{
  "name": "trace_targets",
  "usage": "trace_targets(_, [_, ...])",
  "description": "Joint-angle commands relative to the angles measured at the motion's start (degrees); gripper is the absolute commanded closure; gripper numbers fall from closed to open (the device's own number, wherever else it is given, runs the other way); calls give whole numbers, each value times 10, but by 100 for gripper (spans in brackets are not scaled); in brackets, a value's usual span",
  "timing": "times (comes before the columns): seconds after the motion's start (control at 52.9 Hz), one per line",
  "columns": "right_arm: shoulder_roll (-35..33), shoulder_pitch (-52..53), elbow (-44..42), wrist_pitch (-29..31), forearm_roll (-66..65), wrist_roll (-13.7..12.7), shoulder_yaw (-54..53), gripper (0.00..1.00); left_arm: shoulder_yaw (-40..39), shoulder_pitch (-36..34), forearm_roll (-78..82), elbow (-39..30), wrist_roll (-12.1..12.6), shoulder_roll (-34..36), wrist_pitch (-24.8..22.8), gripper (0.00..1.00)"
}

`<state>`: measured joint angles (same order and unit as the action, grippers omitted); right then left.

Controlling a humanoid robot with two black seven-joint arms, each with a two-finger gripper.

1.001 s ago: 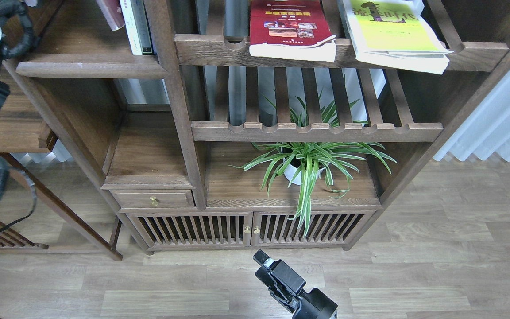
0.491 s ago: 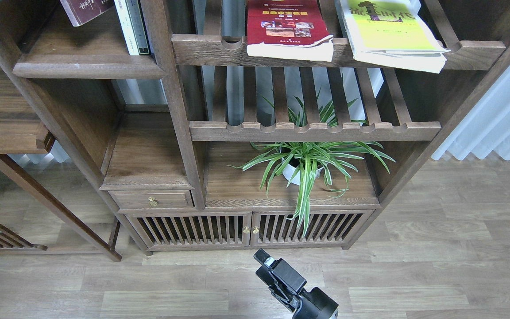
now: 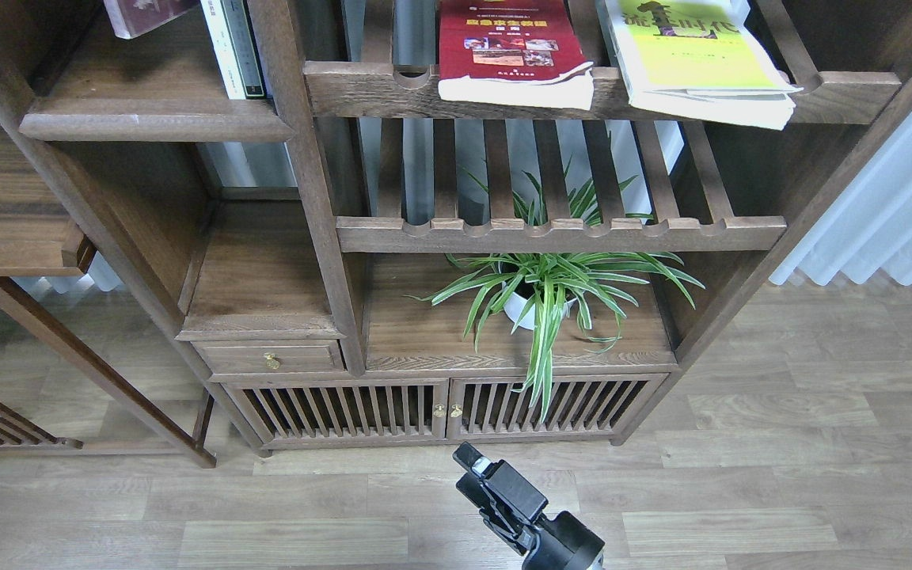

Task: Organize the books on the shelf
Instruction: 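Release the maroon book and withdraw the left gripper from the shelf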

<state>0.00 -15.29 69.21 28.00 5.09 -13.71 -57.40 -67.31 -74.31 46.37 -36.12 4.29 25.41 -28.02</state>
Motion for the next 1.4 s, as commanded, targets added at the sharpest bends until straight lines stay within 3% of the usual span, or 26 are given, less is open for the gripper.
trace_targets(0.0, [0, 0, 1, 0, 0, 0, 0, 1, 2, 2, 5, -6, -2, -4, 0, 96])
trace_targets(0.453, [0, 0, 1, 0, 0, 0, 0, 1, -2, 8, 1, 13, -7, -22, 0, 87])
trace_targets(0.491, [0, 0, 1, 0, 0, 0, 0, 1, -2, 8, 1, 14, -7, -26, 0, 80])
trace_targets(0.51, [0, 0, 1, 0, 0, 0, 0, 1, -5, 8, 0, 15, -6, -36, 0, 41])
trace_targets(0.548, [0, 0, 1, 0, 0, 1, 0, 1, -5, 8, -1, 15, -6, -41, 0, 25])
trace_targets(0.661, [0, 0, 1, 0, 0, 1, -1, 1, -5, 9, -2, 15, -6, -43, 0, 19])
trace_targets(0.718, [0, 0, 1, 0, 0, 1, -2, 1, -5, 9, -8, 15, -6, -44, 0, 4])
trace_targets(0.756, [0, 0, 1, 0, 0, 1, -2, 1, -5, 9, -13, 15, -6, -44, 0, 1])
trace_targets(1.379, [0, 0, 1, 0, 0, 1, -10, 1, -44, 47, -187, -18, -4, -35, 0, 1])
